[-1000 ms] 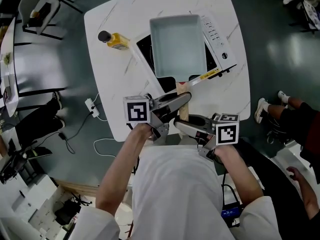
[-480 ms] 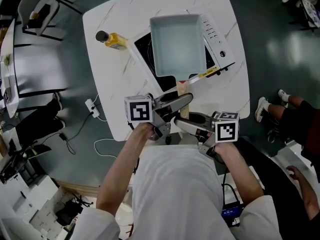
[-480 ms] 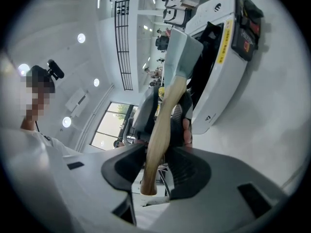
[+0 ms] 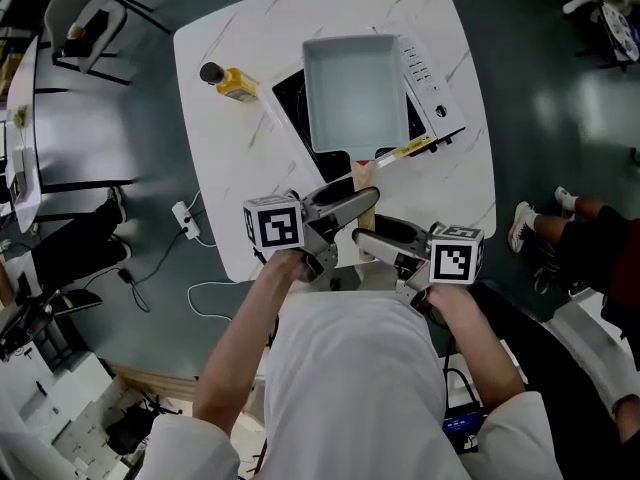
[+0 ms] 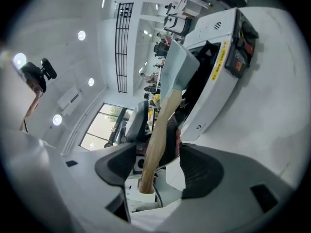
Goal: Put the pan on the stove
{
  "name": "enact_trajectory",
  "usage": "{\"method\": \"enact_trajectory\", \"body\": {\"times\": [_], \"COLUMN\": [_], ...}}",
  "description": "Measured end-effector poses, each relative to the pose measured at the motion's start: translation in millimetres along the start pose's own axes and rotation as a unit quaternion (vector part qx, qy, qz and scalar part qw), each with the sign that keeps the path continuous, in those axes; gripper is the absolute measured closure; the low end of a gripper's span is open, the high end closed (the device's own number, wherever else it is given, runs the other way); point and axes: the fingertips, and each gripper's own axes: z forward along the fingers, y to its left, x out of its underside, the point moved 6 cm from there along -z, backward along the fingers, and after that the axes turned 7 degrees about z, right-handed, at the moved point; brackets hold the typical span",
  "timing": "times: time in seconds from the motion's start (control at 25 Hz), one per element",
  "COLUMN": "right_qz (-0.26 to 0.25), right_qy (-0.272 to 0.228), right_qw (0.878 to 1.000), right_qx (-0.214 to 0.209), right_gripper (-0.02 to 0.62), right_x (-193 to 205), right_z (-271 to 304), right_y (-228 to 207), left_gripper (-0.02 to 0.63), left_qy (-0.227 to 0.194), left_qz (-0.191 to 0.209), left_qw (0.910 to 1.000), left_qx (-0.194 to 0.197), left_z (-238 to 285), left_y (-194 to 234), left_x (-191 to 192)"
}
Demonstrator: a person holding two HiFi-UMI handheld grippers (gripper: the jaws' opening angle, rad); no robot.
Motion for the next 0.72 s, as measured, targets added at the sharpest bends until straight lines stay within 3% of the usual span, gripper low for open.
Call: {"method": "enact_trajectory", "body": {"times": [0.12, 0.4, 0.6, 0.72], "right_qz": [-0.016, -0.057, -0.123, -0.166], "right_qy": [-0.012, -0.065, -0.108, -0.127], "right_qw": [0.999, 0.992, 0.978, 0.967], "right_qx": [0.033, 0.089, 0.13, 0.145], "right_gripper": [0.295, 0.293, 0.349, 0.393], "right_x": [-2.6, -13.5, -22.2, -25.6], "right_z": [-8.7, -33.3, -50.0, -59.4], "right_y": [-1.5, 9.1, 32.0, 53.1], "left_gripper": [0.287, 0.288, 0.305, 0.4], "left_qy": [-0.009, -0.029, -0.064, -0.09], "left_qz": [0.016, 0.074, 0.142, 0.189], "left_qw": [0.9997, 0.995, 0.9827, 0.9696], "left_qx": [-0.018, -0.059, -0.1, -0.127], "left_z": [-7.5, -31.7, -56.7, -73.6], "left_y": [-1.0, -22.0, -44.3, -63.2], "left_x": [0.4, 4.0, -1.6, -7.5]}}
